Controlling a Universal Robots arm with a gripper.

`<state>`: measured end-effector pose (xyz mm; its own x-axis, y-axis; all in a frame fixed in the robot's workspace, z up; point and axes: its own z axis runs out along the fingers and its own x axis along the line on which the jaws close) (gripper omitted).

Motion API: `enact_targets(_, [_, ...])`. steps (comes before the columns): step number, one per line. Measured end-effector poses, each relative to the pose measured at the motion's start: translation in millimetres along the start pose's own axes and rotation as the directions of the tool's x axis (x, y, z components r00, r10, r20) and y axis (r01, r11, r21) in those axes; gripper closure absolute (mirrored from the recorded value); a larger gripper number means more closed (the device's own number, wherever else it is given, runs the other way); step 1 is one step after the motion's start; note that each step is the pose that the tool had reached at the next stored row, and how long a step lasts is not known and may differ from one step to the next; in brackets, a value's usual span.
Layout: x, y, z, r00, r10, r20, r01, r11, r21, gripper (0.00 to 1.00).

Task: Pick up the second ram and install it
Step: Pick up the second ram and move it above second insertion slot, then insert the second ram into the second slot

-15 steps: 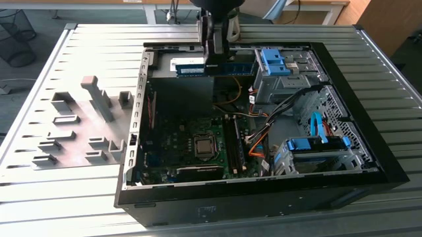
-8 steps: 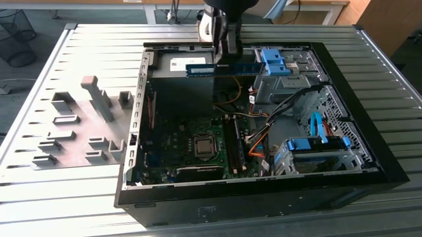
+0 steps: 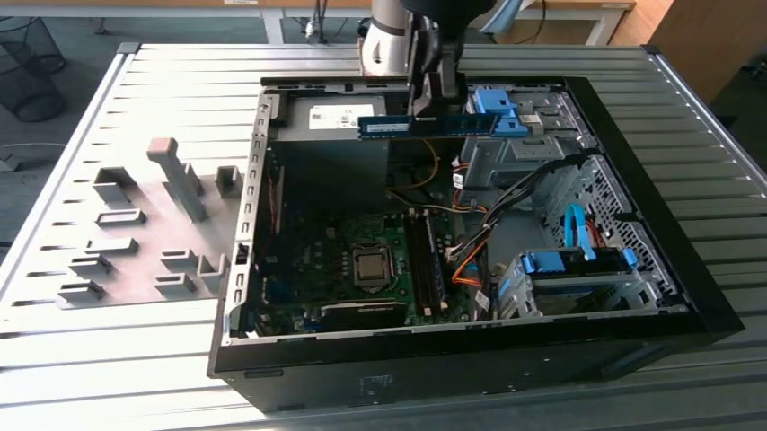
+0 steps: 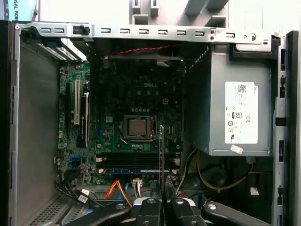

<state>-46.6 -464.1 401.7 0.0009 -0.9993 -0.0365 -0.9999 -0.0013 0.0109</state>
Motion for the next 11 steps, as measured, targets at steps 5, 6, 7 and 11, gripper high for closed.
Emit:
enact_targets(5, [0.0,-2.3,0.0,1.0000,0.000,0.0000,0.000,1.0000,0.0000,0.86])
enact_targets(6, [0.0,-2.3,0.0,1.0000,0.000,0.0000,0.000,1.0000,0.0000,0.86])
enact_targets(7, [0.0,-2.3,0.0,1.0000,0.000,0.0000,0.000,1.0000,0.0000,0.86])
enact_targets(11, [0.0,-2.3,0.0,1.0000,0.001,0.0000,-0.001,1.0000,0.0000,0.86])
